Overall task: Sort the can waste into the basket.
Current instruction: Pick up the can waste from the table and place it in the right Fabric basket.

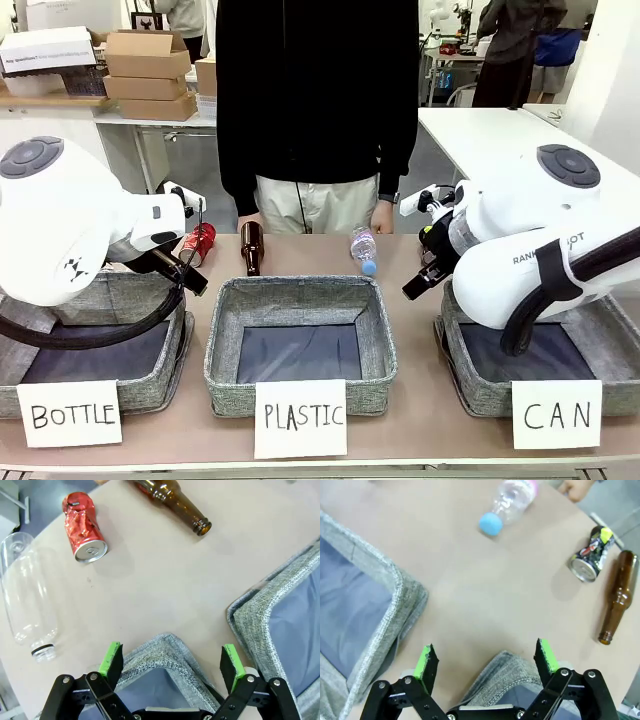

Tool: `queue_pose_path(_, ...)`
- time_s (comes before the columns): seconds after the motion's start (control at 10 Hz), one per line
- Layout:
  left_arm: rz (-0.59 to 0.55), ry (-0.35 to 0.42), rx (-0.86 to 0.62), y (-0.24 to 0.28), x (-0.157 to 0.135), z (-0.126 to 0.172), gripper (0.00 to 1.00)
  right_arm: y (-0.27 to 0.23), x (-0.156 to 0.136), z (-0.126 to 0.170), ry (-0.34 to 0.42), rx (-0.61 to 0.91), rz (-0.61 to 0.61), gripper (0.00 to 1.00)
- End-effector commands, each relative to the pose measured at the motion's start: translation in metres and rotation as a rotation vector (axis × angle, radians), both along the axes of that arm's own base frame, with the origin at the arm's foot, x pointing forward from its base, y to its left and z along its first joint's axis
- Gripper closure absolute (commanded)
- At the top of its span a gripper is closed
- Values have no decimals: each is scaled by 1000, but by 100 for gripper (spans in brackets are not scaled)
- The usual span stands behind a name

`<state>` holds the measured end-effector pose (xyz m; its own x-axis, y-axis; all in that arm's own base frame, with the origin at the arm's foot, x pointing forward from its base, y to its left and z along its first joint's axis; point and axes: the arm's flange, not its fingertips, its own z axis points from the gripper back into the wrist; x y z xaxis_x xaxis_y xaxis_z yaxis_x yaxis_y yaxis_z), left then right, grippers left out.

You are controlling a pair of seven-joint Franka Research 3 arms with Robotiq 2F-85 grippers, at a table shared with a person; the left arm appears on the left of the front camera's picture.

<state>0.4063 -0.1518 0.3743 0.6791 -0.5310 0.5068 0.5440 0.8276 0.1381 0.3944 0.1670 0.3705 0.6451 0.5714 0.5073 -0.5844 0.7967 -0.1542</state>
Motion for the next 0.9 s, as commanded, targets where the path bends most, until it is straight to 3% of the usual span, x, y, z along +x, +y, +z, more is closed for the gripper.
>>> queue_pose_path(0.0, -1, 0, 0, 0, 0, 0, 0, 0, 0, 0, 0, 1, 0, 0)
queue_pose_path(0.4, 0, 0, 0, 0, 0, 0, 0, 0, 0, 0, 0, 0, 0, 0)
queue_pose_path(0.6, 297, 108, -40, 2, -13, 78, 0, -11, -43, 85, -8, 80, -210, 0)
queue_pose_path(0.7, 426, 72, -49, 8, -32, 115, 0, -20, -65, 111, 10, 118, -301, 0)
queue_pose_path(0.8, 378, 58, -172, 17, -62, 146, 0, -38, -100, 137, -22, 177, -303, 0)
